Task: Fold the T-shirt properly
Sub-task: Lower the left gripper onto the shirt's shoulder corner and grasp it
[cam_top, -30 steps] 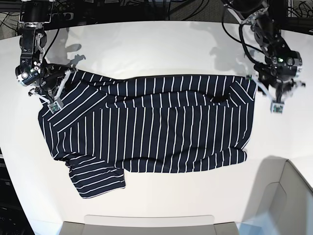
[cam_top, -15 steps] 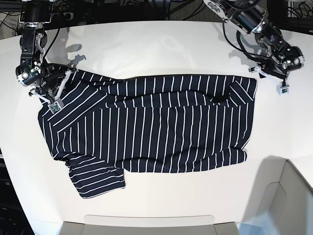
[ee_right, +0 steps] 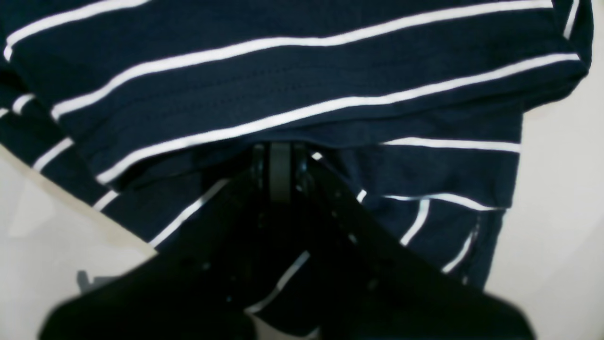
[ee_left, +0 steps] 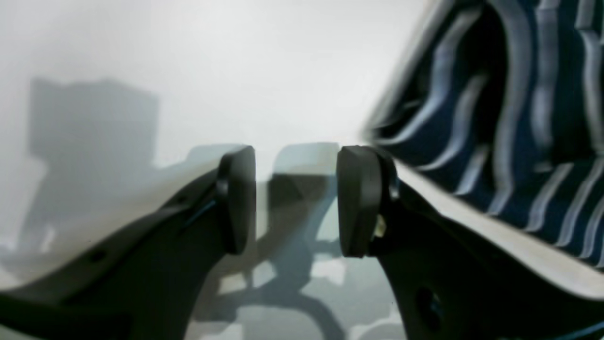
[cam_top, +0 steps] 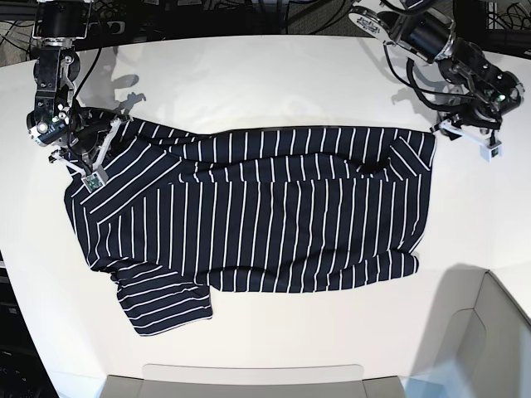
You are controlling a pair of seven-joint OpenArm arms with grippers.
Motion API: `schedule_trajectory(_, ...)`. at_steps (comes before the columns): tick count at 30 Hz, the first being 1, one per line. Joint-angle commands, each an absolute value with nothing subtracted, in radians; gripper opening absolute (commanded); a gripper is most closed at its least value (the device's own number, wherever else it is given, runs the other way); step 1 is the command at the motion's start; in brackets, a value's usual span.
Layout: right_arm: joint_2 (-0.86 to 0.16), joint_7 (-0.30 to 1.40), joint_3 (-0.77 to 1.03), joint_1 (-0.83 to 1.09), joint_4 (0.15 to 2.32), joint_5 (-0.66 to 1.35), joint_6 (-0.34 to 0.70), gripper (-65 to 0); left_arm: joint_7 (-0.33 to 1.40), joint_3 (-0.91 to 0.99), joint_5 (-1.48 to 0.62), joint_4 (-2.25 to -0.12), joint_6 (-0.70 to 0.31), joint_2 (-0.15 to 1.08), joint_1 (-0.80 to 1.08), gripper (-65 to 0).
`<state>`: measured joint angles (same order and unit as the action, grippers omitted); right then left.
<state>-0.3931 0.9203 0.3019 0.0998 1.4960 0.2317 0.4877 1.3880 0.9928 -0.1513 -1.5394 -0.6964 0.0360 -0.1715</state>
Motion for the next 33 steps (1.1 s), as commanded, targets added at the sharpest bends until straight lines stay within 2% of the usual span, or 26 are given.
schedule_trajectory(1,-0.41,0.912,0.306,0.088,1.508,0.239,0.492,-65.0,1.396,0.987,-0.186,-1.552,-0.698,0.045,-0.182,-35.5)
schedule_trajectory(21,-0.395,0.912,0.269,0.081,1.508,0.239,0.492,-65.0,1.396,0.987,-0.529,-1.547,-0.698,0.05,-0.159,-35.5)
schedule_trajectory(33,-0.392,0.912,0.263,0.081,1.508,0.239,0.492,-65.0,1.396,0.986,-0.53,-1.543,-0.698,0.084,-0.142,-35.5)
